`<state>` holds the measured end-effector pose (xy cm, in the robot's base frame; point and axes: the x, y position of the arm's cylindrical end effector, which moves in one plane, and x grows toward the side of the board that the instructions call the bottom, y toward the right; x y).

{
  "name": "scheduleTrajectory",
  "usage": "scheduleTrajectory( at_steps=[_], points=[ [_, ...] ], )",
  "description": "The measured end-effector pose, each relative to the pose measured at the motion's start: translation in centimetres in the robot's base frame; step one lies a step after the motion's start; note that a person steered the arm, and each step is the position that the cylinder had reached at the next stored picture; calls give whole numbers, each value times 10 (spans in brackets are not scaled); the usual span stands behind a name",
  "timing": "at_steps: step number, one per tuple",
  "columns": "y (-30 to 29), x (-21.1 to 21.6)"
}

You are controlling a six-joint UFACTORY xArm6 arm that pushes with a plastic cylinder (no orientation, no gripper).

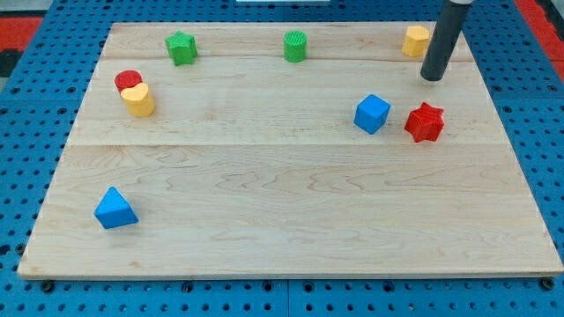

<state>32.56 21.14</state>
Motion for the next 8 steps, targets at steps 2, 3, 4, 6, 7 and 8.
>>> scheduleTrajectory(
  at_steps=[2, 3, 4, 6, 7, 8],
  points=[
    [-70, 61],
    [-116, 95],
    [-151, 121],
    [-163, 89],
    [-202, 117],
    [-205, 181]
  ],
)
